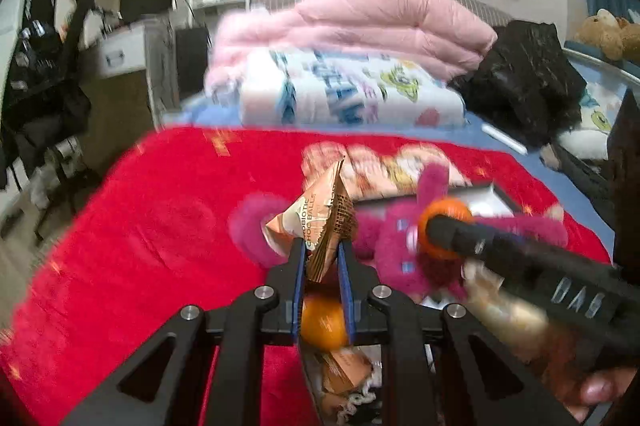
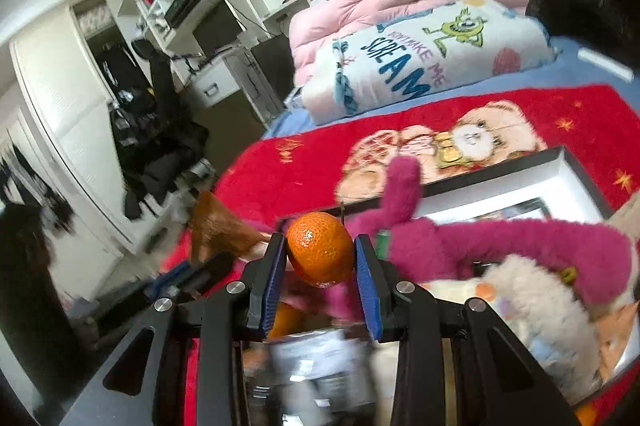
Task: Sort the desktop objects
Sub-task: 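Carry the candy with the left tool while the right tool carries the mandarin over the tray, then lower and open the left tool over the tray while the right tool releases the mandarin there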
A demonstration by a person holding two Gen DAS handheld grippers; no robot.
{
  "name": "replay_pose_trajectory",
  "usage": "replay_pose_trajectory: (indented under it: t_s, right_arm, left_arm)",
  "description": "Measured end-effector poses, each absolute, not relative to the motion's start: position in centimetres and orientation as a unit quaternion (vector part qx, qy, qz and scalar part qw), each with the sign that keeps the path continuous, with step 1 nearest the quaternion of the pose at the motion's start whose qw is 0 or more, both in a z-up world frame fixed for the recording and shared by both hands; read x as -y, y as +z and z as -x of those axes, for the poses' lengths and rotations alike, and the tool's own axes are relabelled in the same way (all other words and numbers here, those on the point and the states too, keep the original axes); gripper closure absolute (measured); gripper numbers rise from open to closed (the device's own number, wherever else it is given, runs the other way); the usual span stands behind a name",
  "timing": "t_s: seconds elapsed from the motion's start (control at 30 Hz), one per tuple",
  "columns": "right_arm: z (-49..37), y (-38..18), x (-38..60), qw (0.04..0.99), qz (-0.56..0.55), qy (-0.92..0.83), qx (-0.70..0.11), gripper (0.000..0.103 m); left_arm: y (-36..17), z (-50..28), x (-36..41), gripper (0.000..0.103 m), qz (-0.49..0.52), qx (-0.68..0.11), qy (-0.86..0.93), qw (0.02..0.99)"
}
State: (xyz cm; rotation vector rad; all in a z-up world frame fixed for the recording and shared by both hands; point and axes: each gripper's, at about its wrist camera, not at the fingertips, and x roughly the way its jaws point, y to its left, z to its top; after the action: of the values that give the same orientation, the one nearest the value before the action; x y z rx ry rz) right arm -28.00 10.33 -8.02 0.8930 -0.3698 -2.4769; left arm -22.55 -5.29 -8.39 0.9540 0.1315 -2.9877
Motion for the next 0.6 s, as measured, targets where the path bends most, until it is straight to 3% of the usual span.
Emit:
replay_pose_trajectory:
  t_s: [0.6]
  right_arm:
    - [27.7, -8.4, -10.2, 0.235, -0.326, -0.902, 0.156, 0.069]
  left_arm:
    - [-9.0, 22.4, 3.8, 0.087, -0.312, -0.014, -0.950, 0.020]
